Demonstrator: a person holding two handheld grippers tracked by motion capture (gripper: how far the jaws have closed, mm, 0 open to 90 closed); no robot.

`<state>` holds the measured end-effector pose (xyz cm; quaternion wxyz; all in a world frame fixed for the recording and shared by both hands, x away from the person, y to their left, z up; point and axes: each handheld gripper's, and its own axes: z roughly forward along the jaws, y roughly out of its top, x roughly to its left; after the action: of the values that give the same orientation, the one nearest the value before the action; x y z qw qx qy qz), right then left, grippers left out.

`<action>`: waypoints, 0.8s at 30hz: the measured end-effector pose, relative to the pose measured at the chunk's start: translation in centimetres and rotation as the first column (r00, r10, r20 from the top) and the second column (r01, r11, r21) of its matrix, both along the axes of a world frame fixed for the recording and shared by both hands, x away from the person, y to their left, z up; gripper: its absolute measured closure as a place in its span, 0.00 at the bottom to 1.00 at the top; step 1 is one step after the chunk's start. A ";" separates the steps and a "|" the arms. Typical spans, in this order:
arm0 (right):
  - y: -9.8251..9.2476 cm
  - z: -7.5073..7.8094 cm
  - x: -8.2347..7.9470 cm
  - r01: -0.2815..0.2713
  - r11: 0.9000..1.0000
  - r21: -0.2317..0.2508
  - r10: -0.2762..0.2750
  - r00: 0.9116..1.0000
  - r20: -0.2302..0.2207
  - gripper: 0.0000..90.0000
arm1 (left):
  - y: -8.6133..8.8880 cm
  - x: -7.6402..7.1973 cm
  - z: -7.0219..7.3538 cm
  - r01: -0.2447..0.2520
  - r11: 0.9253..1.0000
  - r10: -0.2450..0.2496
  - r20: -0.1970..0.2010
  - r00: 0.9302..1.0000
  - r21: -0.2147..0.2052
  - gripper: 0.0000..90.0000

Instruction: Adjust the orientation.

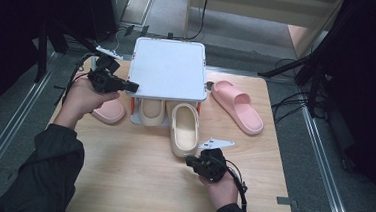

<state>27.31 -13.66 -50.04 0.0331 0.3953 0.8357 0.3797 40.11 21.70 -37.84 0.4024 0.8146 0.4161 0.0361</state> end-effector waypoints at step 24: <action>2.5 -0.2 6.7 0.094 0.995 0.017 -0.095 0.995 0.040 0.96 | 0.0 -0.1 0.0 0.000 1.000 0.000 0.006 1.000 -0.002 0.99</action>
<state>33.97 -11.21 -50.27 0.0652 0.4268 0.8123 0.3921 40.06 21.72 -37.87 0.4046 0.8141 0.4149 0.0381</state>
